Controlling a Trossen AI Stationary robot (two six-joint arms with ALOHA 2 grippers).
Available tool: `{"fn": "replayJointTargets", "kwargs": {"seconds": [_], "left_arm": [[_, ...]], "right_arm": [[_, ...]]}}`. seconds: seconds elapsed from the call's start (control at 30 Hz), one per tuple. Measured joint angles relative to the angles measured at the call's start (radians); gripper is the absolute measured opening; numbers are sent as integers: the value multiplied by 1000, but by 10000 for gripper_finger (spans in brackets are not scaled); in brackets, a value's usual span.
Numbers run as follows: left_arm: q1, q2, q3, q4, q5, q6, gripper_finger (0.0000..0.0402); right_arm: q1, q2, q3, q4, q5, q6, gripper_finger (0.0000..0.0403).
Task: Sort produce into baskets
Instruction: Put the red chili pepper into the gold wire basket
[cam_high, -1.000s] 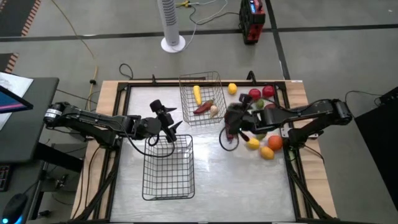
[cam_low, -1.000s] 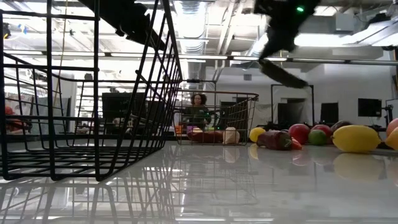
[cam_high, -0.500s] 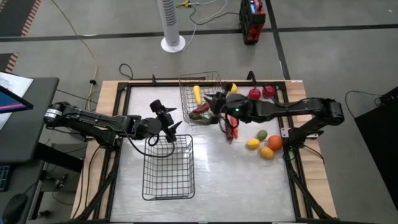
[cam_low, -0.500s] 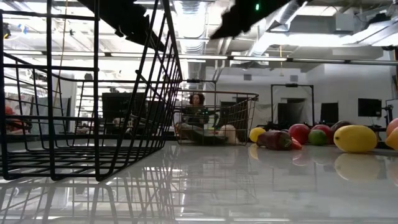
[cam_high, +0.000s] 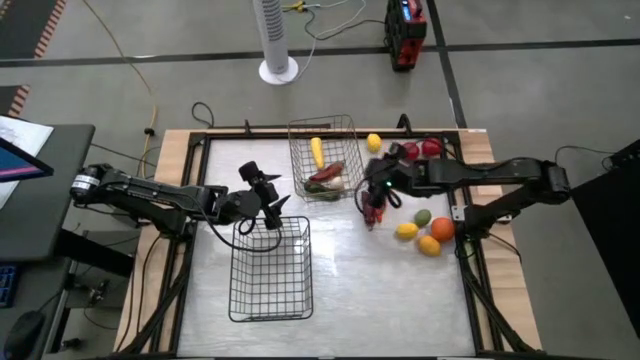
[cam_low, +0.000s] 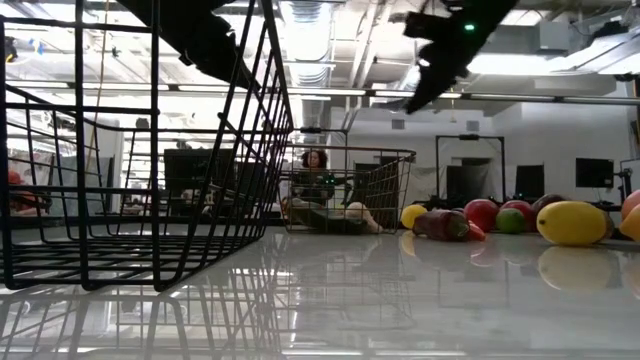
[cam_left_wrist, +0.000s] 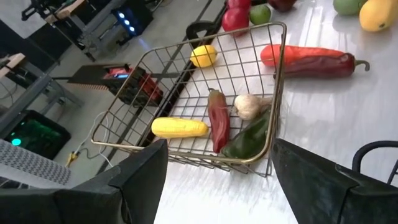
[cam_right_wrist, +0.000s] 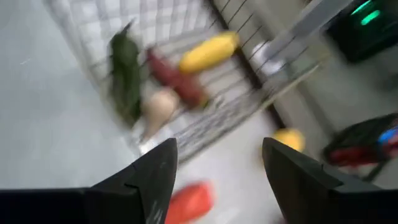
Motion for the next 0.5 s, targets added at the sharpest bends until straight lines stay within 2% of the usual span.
{"fn": "replayJointTargets", "kwargs": {"seconds": [0.1,0.27,0.37,0.5], "left_arm": [[0,0,0,-1,0,-9,274],[0,0,0,1,0,-20,274],[0,0,0,7,0,-20,274],[0,0,0,8,0,-20,274]], "right_arm": [[30,-58,-83,0,-61,98,265],[102,-81,-233,94,-83,314,265],[156,-43,-293,182,-83,435,265],[243,75,-302,245,-59,524,265]]}}
